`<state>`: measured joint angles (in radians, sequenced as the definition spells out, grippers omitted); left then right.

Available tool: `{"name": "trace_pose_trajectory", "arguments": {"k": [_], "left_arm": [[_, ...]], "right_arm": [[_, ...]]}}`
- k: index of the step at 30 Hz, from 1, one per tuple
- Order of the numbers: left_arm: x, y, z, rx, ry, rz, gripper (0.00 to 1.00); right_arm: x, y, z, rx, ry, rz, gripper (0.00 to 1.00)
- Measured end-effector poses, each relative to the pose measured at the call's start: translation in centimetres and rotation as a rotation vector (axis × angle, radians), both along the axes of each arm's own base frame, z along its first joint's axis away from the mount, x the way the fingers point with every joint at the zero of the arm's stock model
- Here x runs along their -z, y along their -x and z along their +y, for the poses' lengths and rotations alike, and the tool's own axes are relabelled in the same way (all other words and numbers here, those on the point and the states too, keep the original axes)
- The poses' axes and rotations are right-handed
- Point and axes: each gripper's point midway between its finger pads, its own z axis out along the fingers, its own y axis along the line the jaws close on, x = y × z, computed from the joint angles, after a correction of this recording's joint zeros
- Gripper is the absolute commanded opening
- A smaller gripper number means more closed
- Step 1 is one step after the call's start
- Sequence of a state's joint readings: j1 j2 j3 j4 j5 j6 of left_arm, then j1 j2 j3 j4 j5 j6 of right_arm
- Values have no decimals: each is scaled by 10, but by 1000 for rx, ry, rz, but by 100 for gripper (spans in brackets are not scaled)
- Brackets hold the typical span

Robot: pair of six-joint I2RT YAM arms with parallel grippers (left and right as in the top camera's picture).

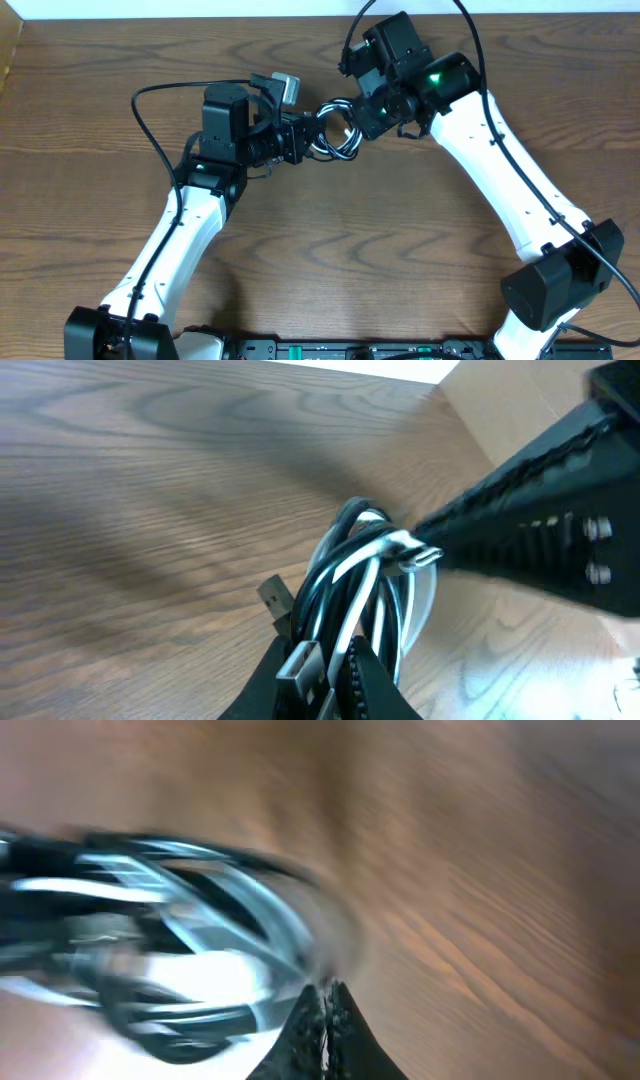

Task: Untangle cables

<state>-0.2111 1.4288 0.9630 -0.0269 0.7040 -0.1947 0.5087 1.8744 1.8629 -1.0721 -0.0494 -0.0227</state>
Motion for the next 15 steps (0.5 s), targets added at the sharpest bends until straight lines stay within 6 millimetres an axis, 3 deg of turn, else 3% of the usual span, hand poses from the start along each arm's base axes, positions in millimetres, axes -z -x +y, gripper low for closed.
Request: {"name": "trace_pose_trajectory", "arguments": {"k": [7, 8, 9, 10, 15], "left_arm": [[6, -6, 15, -57, -16, 25, 8], [6, -6, 18, -63, -16, 29, 8], [7, -7, 20, -69, -16, 34, 8], [8, -7, 22, -73, -16, 39, 8], [9, -6, 22, -73, -17, 48, 8]], "right_arm": [[4, -16, -52, 188, 121, -16, 1], [5, -16, -55, 183, 120, -8, 7], [6, -15, -56, 165, 110, 5, 21], [7, -13, -56, 141, 101, 16, 26], [5, 4, -23, -71, -30, 72, 29]]}}
